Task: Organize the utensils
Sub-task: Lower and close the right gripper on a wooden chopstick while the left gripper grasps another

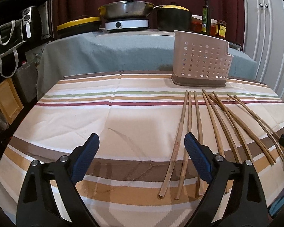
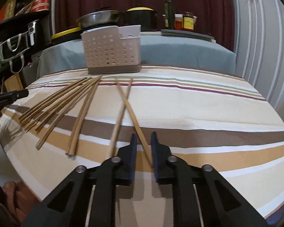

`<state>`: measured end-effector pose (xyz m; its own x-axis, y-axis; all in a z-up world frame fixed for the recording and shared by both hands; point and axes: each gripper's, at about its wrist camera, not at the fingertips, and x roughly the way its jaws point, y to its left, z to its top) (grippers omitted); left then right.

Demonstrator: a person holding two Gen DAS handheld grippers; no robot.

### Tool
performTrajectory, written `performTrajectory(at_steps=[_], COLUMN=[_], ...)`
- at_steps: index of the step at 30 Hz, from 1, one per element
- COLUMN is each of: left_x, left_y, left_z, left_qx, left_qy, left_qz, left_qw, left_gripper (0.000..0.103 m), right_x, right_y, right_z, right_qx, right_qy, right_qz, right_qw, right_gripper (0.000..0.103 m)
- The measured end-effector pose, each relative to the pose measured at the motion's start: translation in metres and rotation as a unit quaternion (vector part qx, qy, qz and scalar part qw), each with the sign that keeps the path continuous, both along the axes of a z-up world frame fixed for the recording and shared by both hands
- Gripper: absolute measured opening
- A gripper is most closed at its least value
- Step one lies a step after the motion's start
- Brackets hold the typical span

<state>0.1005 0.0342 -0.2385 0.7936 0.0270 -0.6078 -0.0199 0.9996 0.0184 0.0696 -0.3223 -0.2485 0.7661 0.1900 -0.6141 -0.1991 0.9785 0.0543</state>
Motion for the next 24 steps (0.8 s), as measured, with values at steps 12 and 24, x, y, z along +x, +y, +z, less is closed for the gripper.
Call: performTrajectory(at_steps=[12, 24], left_x=[-0.009, -0.014], left_y=[-0.002, -0.016], left_z=[-0.012, -0.028], left_qx=[0.001, 0.037], left_qy=[0.006, 0.012], left_qz=[-0.021, -0.067], left_qw=[0.9998, 0.9970], left_gripper=[0.078, 0.052], right_x=[-0.005, -0.006], right_y=[0.006, 0.007], right_z=[-0.001, -0.001], right_qx=[0.002, 0.004], right_qy=[-0.011, -0.014], right_qz=[-0.001, -0.002], right_qw=[1.000, 1.000], right_gripper=[0.006, 0.006])
